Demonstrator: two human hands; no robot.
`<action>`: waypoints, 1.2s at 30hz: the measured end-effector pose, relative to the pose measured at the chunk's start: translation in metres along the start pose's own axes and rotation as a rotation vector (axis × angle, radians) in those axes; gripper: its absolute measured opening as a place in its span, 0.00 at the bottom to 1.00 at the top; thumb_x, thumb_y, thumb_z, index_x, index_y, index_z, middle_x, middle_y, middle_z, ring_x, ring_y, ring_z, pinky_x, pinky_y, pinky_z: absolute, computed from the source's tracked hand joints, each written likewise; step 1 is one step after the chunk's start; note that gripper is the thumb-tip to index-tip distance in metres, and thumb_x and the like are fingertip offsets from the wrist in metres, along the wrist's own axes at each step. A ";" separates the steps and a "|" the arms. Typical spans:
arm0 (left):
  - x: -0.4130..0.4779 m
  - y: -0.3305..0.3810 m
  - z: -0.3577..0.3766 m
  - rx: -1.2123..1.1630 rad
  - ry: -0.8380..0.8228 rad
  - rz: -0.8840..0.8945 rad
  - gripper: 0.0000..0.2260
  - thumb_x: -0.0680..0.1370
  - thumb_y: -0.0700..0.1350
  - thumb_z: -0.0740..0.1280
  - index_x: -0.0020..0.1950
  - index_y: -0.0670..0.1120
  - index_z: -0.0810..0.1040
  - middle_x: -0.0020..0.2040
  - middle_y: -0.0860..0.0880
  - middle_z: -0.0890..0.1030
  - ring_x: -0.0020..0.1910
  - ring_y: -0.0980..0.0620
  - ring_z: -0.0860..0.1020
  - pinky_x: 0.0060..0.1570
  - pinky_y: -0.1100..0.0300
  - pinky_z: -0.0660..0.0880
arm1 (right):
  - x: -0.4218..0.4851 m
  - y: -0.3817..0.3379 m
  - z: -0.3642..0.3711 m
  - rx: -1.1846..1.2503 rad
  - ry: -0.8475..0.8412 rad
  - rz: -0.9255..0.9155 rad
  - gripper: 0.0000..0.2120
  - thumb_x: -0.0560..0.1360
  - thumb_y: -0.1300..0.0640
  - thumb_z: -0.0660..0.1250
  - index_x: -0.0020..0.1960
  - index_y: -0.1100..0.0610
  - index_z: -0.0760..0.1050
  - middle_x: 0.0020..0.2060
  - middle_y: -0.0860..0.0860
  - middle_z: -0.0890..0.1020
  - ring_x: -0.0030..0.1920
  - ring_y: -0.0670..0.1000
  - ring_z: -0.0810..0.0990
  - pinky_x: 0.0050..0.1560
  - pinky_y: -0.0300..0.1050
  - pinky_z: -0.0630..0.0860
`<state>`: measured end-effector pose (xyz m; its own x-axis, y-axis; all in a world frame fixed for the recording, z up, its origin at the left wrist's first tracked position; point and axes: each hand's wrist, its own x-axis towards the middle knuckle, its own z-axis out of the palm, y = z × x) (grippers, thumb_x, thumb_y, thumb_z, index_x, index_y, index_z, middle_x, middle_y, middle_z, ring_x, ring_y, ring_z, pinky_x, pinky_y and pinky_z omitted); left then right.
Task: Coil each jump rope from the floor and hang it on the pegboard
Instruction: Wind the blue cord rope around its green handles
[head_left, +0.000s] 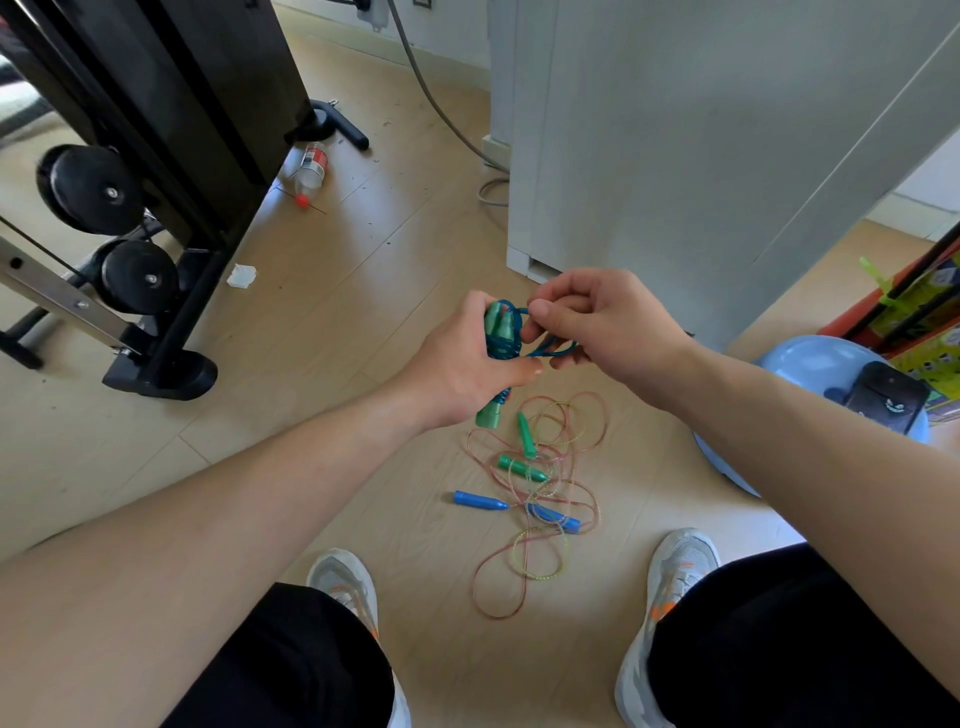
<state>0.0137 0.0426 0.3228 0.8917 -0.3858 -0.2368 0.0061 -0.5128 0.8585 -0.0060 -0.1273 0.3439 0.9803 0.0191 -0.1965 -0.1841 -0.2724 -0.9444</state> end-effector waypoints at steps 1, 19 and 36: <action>0.001 -0.001 0.000 0.014 0.008 0.008 0.24 0.69 0.54 0.77 0.56 0.50 0.67 0.48 0.48 0.80 0.44 0.46 0.82 0.48 0.43 0.81 | 0.000 0.000 0.000 0.005 0.004 0.006 0.04 0.80 0.59 0.68 0.47 0.57 0.79 0.37 0.51 0.86 0.32 0.46 0.81 0.31 0.37 0.75; -0.004 0.002 0.006 0.243 0.167 0.199 0.20 0.75 0.51 0.73 0.55 0.51 0.63 0.46 0.55 0.75 0.43 0.58 0.76 0.38 0.62 0.72 | -0.003 -0.003 0.019 0.084 0.232 0.083 0.07 0.74 0.54 0.75 0.43 0.58 0.81 0.36 0.52 0.83 0.35 0.48 0.80 0.33 0.40 0.78; -0.006 0.002 0.007 0.290 0.156 0.225 0.19 0.77 0.52 0.72 0.57 0.51 0.63 0.48 0.52 0.75 0.45 0.53 0.77 0.42 0.53 0.78 | -0.004 -0.008 -0.001 0.142 0.073 0.146 0.02 0.73 0.60 0.76 0.42 0.55 0.84 0.41 0.53 0.87 0.38 0.49 0.85 0.38 0.44 0.82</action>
<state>0.0051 0.0382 0.3231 0.9144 -0.4035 0.0340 -0.3056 -0.6327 0.7115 -0.0078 -0.1264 0.3526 0.9442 -0.0814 -0.3191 -0.3274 -0.1285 -0.9361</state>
